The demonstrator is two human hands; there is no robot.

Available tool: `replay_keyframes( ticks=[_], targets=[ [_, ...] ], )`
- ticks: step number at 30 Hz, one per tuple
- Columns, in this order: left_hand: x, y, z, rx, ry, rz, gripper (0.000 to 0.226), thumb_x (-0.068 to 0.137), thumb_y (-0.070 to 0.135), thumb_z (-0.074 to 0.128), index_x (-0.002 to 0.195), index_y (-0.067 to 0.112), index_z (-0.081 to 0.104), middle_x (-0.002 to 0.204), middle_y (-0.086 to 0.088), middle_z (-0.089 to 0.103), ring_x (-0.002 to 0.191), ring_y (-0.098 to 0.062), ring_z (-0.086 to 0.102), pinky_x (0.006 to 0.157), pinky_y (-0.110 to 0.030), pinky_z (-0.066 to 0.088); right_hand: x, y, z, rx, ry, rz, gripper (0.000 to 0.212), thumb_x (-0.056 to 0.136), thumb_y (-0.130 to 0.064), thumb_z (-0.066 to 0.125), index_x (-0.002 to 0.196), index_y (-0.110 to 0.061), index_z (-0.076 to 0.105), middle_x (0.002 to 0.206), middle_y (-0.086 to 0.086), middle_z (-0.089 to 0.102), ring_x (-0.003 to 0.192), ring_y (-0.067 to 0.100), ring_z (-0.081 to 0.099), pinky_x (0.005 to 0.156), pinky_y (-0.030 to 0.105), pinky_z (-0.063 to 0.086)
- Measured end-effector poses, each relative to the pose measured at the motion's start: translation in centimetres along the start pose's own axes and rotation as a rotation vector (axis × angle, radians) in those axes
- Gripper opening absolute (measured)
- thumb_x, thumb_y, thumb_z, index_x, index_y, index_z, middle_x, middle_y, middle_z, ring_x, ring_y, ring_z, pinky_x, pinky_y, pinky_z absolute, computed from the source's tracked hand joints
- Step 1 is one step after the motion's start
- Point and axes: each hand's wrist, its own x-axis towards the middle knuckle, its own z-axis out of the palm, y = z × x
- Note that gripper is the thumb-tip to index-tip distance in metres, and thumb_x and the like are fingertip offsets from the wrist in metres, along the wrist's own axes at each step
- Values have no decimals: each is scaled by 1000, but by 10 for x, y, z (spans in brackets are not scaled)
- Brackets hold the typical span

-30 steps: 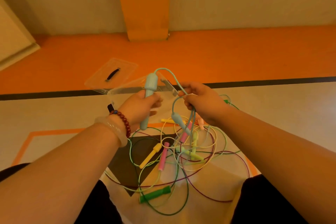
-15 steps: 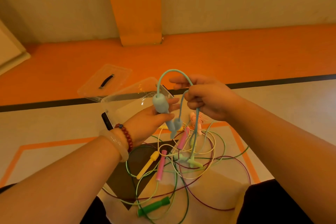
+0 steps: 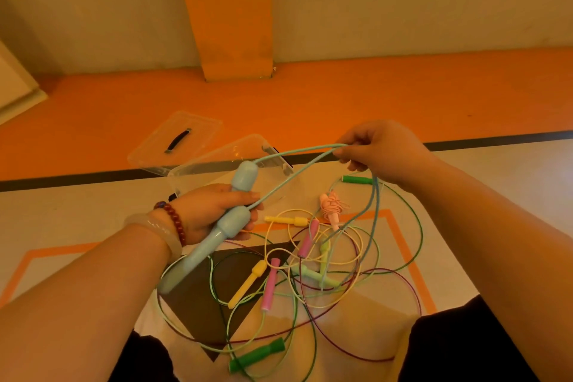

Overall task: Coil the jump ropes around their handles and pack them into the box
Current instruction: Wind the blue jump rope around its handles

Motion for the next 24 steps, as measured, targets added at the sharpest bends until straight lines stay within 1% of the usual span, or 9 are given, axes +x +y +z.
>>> replay_keyframes(
  ticks=[4, 7, 10, 12, 16, 19, 21, 23, 24],
  targets=[
    [-7, 2, 2, -45, -106, -83, 37, 74, 35, 65, 96, 6, 65, 70, -5, 64, 57, -19, 66, 54, -36, 60, 0, 0, 4, -53, 72, -55, 16, 94, -27, 59, 84, -16, 65, 66, -1, 57, 62, 13, 51, 59, 28, 42],
    [-6, 0, 2, -116, -236, -69, 58, 45, 42, 94, 93, 14, 77, 85, -12, 70, 68, -25, 71, 64, -45, 60, 2, 3, 8, -150, 113, -57, 25, 99, -32, 50, 91, -14, 66, 67, 1, 53, 60, 15, 45, 55, 29, 35],
    [-3, -6, 2, -95, -315, -85, 69, 39, 45, 96, 102, 24, 77, 96, -14, 71, 76, -26, 71, 72, -51, 59, 4, 5, 8, -147, 164, -48, 29, 101, -33, 43, 100, -17, 67, 70, -2, 56, 62, 13, 50, 53, 26, 39],
    [-3, -6, 5, -98, -312, -111, 65, 48, 43, 93, 108, 24, 74, 94, -12, 70, 75, -27, 70, 70, -50, 59, 6, 5, 8, -69, 184, -20, 27, 102, -31, 43, 100, -16, 65, 72, -4, 60, 64, 11, 54, 58, 24, 44],
    [-1, -1, 17, -136, -202, -63, 41, 85, 34, 65, 117, 10, 62, 83, -6, 60, 59, -15, 57, 54, -31, 54, 8, 7, 13, 57, 267, 32, 22, 101, -29, 47, 108, -18, 64, 94, 3, 67, 83, 17, 63, 71, 32, 52],
    [3, 1, 26, -224, -110, 29, 41, 81, 27, 57, 114, 5, 60, 79, -3, 61, 56, -11, 53, 50, -25, 50, 2, 4, 23, -12, 285, -9, 34, 99, -31, 51, 131, -23, 55, 125, 1, 59, 108, 16, 56, 82, 27, 45],
    [5, 2, 31, -254, -76, 56, 37, 85, 24, 54, 115, 5, 58, 83, -3, 64, 56, -10, 56, 51, -24, 51, -7, -5, 35, -27, 210, -34, 33, 97, -36, 52, 128, -25, 56, 116, -3, 60, 100, 13, 56, 75, 23, 44],
    [5, 1, 36, -227, -53, 61, 28, 94, 20, 50, 118, 6, 56, 91, -5, 65, 59, -10, 59, 54, -24, 53, -17, -14, 52, 56, 64, -7, 28, 96, -44, 50, 110, -24, 63, 97, -5, 66, 86, 13, 62, 66, 25, 46],
    [5, 1, 38, -207, -38, 62, 25, 96, 18, 49, 118, 7, 55, 94, -7, 66, 61, -10, 60, 56, -24, 54, -20, -16, 60, 127, 1, 20, 29, 94, -47, 51, 105, -23, 65, 93, -4, 68, 83, 12, 64, 68, 28, 48]
  ],
)
